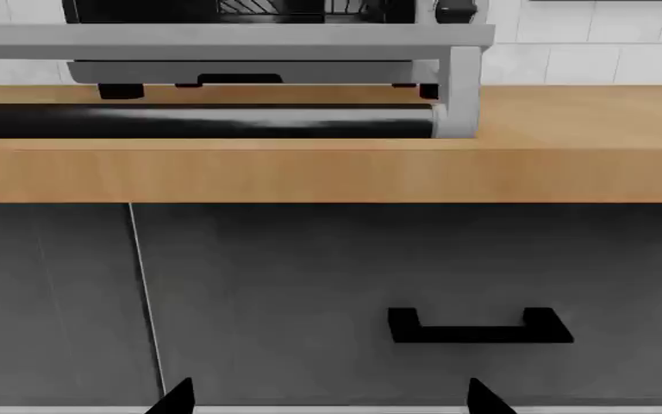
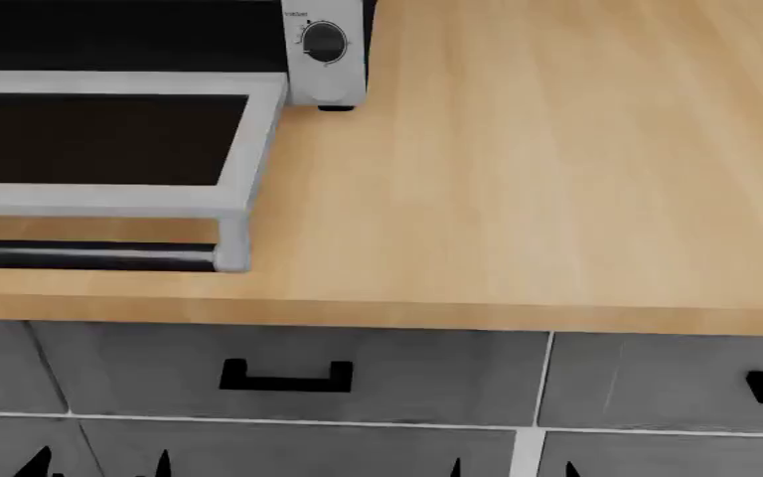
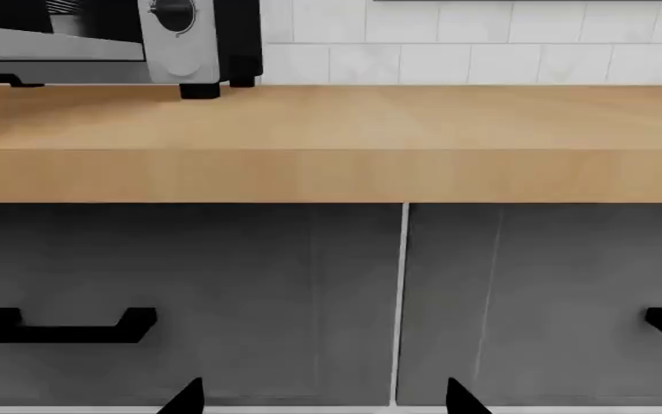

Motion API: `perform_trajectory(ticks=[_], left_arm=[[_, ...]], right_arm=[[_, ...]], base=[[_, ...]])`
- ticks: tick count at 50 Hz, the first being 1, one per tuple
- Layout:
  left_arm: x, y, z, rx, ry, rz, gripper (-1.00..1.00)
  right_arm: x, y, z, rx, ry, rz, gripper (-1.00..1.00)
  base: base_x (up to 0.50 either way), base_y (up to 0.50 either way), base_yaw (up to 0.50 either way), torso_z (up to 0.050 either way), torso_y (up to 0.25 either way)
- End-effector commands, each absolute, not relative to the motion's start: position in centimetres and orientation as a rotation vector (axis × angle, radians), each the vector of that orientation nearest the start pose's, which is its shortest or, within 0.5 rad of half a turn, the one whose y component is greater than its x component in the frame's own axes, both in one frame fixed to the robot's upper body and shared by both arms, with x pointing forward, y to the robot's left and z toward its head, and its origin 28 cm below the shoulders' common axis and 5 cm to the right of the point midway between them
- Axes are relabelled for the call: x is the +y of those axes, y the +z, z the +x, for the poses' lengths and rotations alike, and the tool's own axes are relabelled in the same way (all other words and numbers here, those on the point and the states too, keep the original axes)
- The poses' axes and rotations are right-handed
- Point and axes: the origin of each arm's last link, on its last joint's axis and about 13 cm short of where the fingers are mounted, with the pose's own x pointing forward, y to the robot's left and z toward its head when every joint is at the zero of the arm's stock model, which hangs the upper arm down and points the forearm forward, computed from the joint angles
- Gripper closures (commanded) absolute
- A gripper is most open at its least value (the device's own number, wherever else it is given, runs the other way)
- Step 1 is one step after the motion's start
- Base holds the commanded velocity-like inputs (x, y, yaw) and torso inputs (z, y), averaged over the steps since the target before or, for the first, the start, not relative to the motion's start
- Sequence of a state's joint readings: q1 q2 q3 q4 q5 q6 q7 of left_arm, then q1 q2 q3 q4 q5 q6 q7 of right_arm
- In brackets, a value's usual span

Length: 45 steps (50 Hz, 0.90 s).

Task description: Close the toaster oven door.

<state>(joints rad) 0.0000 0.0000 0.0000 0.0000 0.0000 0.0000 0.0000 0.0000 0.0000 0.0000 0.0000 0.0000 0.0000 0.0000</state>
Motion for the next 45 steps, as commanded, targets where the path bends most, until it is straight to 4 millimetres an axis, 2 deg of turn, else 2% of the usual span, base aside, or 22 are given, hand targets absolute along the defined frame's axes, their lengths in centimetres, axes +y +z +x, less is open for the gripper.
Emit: perform_trajectory(ticks=[1,9,10,19,45], left_arm=[[20.55,1.30,21.09,0.000,0.000,0.000,-1.00],[20.57,1.41,20.92,-0.018,-0.018,-0.011,-1.00],[20.72,1.40,20.99,0.042,-0.008,-0.048,-1.00],[20.73,1.99,20.76,0.001,-0.033,-0.059,-1.00],[20.63,2.10,20.54,0.012,-0.043,-0.083,-1.00]], right_arm=[[-9.64,1.28,21.08,0.000,0.000,0.000,-1.00],[-9.46,1.35,20.99,-0.006,0.008,0.004,-1.00],[-9.44,1.40,21.01,-0.005,0.010,0.002,-1.00],[-9.26,1.78,20.98,-0.014,0.020,0.000,-1.00],[-9.17,1.86,20.93,-0.025,0.032,0.010,-1.00]], base=[[0.00,0.00,0.00,0.000,0.000],[0.00,0.00,0.00,0.000,0.000],[0.00,0.00,0.00,0.000,0.000],[0.00,0.00,0.00,0.050,0.021],[0.00,0.00,0.00,0.050,0.022]])
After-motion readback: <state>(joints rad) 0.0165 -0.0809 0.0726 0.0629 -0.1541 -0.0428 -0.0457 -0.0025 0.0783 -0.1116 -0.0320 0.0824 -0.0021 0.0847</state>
